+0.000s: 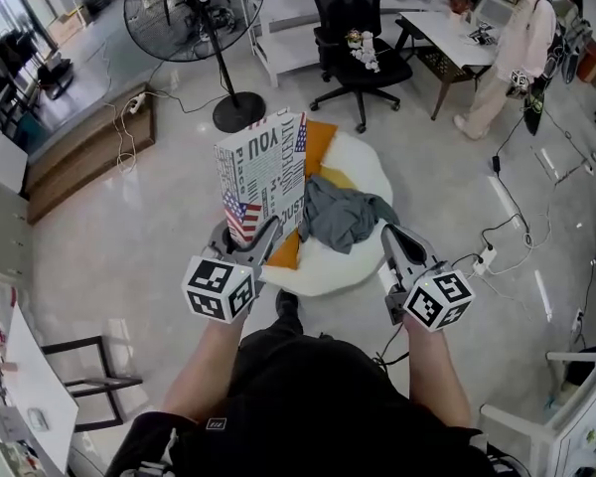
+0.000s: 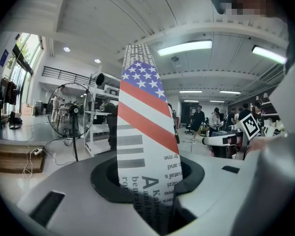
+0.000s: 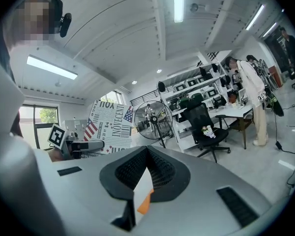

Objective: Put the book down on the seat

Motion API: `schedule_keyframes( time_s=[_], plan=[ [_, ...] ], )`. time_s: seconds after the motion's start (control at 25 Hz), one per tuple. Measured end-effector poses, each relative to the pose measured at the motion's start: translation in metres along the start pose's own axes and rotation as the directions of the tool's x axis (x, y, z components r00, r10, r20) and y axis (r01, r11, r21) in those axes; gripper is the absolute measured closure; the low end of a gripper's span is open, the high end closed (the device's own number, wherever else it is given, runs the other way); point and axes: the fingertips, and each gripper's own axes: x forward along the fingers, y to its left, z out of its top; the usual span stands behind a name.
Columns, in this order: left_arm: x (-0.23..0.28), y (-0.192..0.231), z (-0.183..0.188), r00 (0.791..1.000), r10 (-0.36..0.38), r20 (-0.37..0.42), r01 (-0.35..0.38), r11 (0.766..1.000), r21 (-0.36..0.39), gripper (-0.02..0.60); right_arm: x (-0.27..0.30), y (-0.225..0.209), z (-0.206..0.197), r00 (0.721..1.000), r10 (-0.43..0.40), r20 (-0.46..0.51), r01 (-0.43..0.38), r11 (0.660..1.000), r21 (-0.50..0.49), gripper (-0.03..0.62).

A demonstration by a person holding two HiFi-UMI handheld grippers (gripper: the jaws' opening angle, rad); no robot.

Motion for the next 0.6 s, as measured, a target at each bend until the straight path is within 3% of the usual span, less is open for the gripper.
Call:
schedule_keyframes(
  time_s=[0.24, 0.44, 0.6],
  plan=[
    [0.046, 0.083, 0.038, 0.999, -0.041, -0.017, 0.041, 0.999, -0.015, 0.417, 0.097, 0.004, 0.038, 0.998, -0.025, -0.055, 0.025, 1.000, -0.012, 0.579],
    [0.072, 0.104, 0.013, 0.998, -0.059, -0.012, 0.058, 0.998, -0.005, 0.417, 0.131, -0.005, 0.017, 0.997, -0.026, -0.068, 0.024, 0.999, -0.034, 0.579],
    [0.081, 0.142, 0.020, 0.997, -0.081, -0.006, 0.081, 0.997, -0.007, 0.417, 0.172, 0.011, 0.024, 0.996, -0.033, -0.086, 0.029, 0.998, -0.049, 0.579]
  ],
)
